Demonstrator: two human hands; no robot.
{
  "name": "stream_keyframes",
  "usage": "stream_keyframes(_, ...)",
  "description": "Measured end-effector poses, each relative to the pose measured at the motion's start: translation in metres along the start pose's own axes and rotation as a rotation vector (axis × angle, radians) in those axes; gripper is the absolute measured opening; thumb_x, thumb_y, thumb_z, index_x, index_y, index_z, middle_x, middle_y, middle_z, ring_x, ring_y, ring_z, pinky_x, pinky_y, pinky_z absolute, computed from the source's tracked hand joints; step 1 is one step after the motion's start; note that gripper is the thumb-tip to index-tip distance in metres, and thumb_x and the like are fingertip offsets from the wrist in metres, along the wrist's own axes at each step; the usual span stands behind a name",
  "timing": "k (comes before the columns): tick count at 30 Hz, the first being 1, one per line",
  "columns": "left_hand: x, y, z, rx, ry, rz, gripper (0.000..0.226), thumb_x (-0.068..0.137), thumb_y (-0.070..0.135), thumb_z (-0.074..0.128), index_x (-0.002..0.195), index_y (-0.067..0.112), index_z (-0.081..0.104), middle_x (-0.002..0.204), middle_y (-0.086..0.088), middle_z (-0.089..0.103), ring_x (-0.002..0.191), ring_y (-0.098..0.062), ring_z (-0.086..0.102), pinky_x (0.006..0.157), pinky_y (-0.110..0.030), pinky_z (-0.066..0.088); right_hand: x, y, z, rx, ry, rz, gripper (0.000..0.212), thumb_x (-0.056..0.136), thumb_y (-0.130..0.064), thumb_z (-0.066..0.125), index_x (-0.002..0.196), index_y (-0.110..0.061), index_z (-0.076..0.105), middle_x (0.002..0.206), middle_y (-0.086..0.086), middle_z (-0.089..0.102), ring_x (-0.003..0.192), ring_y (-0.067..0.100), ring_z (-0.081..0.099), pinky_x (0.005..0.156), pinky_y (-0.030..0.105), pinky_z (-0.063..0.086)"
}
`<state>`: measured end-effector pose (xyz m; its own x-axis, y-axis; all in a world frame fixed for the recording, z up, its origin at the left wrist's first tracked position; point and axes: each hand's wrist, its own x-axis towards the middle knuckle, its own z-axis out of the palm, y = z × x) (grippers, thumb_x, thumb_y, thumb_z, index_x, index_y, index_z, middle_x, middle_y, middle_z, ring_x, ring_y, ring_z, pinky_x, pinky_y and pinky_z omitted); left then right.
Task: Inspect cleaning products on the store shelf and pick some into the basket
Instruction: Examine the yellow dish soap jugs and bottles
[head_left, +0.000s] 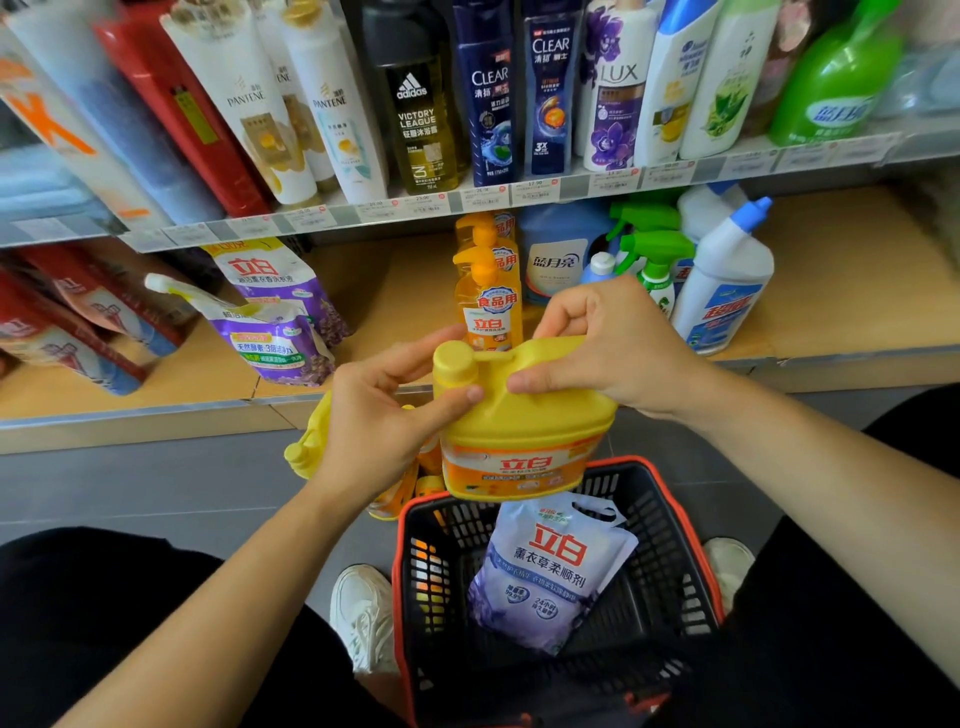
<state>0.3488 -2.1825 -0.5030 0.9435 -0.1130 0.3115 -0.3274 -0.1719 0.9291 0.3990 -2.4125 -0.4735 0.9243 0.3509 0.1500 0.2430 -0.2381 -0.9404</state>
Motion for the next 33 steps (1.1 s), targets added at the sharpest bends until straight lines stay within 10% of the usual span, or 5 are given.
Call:
stream_keyframes(5, 0.003, -0.004, 0.011, 0.037, 0.073, 0.017, 0.049, 0.084, 0.025, 0.080, 0.131, 0.023, 0.065, 0.121, 0.007, 0.074, 0.116, -0.012, 0.068, 0.085, -0.023, 0.059, 0.003, 0.005, 0.003, -0.027, 0.096, 0.039, 0.046, 0.047, -0.038, 0.095, 0.072, -0.010, 0.069, 0.073, 0.011, 0.074, 0.068, 0.025, 0.071, 0.060, 0.039, 0.057)
stream_keyframes(11, 0.013, -0.028, -0.006, -0.134, 0.093, -0.358, 0.074, 0.073, 0.046, 0.081, 0.137, 0.015, 0.060, 0.121, 0.005, 0.074, 0.113, -0.016, 0.070, 0.077, -0.020, 0.057, 0.007, 0.010, -0.001, 0.168, 0.217, 0.082, 0.038, 0.045, -0.035, 0.092, 0.067, -0.017, 0.067, 0.066, -0.003, 0.073, 0.062, 0.007, 0.070, 0.054, 0.019, 0.053)
stream_keyframes(19, 0.008, -0.055, -0.007, -0.226, -0.054, -0.637, 0.100, 0.051, 0.065, 0.091, 0.134, 0.020, 0.058, 0.126, -0.002, 0.071, 0.120, -0.027, 0.066, 0.097, -0.047, 0.052, 0.014, 0.006, -0.018, 0.457, 0.379, 0.096, 0.029, 0.058, -0.019, 0.091, 0.063, -0.019, 0.062, 0.050, -0.008, 0.059, 0.048, 0.004, 0.055, 0.051, 0.018, 0.046)
stream_keyframes(27, 0.013, -0.056, 0.004, -0.725, -0.056, -0.527, 0.072, 0.075, 0.036, 0.087, 0.139, 0.018, 0.059, 0.143, -0.016, 0.059, 0.130, -0.037, 0.058, 0.100, -0.051, 0.053, 0.019, 0.015, -0.032, 0.678, 0.371, 0.165, 0.023, 0.061, -0.028, 0.086, 0.052, -0.025, 0.065, 0.051, -0.005, 0.050, 0.043, 0.006, 0.040, 0.046, 0.018, 0.038)
stream_keyframes(33, 0.024, -0.045, -0.001, -0.544, 0.154, -0.381, 0.065, 0.083, 0.017, 0.074, 0.143, 0.010, 0.050, 0.136, -0.018, 0.063, 0.125, -0.041, 0.061, 0.097, -0.058, 0.054, 0.020, 0.029, -0.033, 0.601, 0.361, 0.208, 0.024, 0.071, -0.030, 0.079, 0.086, -0.013, 0.070, 0.078, 0.005, 0.073, 0.070, 0.016, 0.065, 0.065, 0.031, 0.057)
